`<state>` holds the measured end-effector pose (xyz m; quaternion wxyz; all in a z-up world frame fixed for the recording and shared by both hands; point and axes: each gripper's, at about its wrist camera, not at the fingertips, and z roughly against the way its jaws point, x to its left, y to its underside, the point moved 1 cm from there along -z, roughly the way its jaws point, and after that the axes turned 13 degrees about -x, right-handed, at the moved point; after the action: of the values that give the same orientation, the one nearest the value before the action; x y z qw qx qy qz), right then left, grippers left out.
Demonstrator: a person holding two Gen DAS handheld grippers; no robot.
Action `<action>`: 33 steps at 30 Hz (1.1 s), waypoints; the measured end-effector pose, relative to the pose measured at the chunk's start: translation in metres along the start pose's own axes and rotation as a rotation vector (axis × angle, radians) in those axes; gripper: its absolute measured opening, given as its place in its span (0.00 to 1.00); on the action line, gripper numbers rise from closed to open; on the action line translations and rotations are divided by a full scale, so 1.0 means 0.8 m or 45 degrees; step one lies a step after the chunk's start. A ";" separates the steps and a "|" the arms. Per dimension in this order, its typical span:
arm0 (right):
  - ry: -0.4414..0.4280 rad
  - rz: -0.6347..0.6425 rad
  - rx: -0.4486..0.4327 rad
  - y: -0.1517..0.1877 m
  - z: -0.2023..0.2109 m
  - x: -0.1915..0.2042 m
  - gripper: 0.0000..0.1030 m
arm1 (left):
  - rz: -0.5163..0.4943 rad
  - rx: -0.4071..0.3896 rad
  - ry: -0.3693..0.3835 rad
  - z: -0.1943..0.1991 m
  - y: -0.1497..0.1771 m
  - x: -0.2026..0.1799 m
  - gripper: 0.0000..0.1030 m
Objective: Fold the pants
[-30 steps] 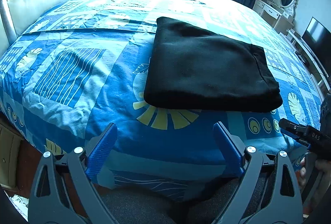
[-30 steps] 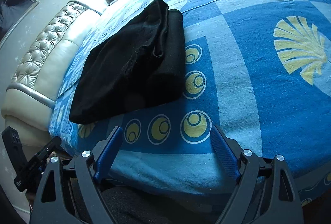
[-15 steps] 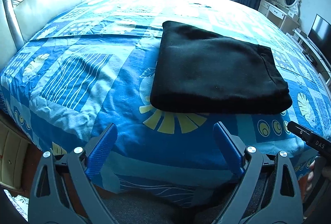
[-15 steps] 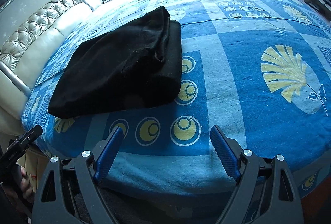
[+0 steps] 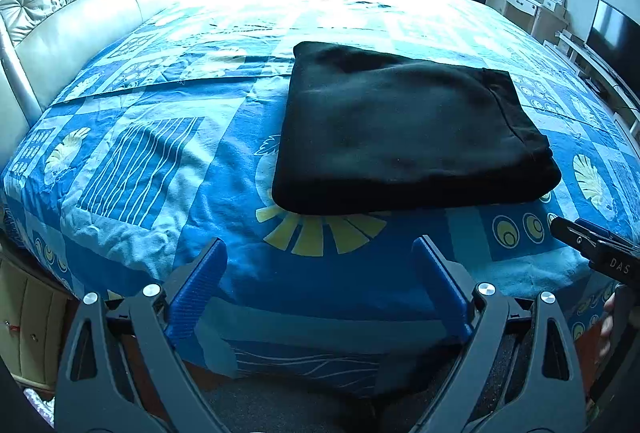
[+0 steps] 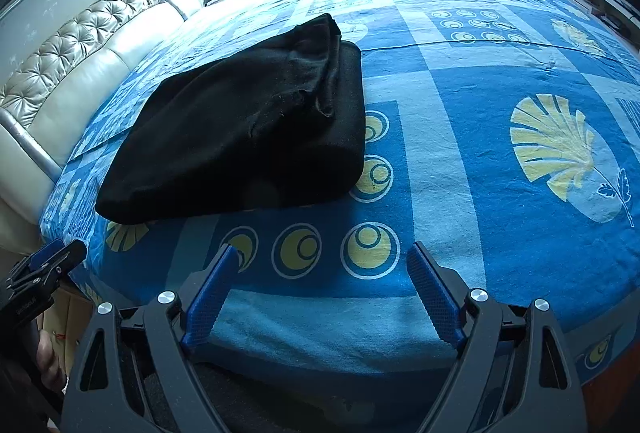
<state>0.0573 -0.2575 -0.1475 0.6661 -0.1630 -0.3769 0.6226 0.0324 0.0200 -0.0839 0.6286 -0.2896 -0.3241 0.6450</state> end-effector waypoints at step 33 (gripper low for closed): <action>-0.010 0.037 0.018 0.005 -0.002 0.010 0.82 | 0.006 -0.001 -0.020 0.003 -0.003 -0.001 0.91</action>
<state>0.0554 -0.2488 -0.1490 0.6566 -0.1612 -0.3726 0.6357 0.0317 0.0193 -0.0807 0.6243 -0.2855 -0.3287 0.6485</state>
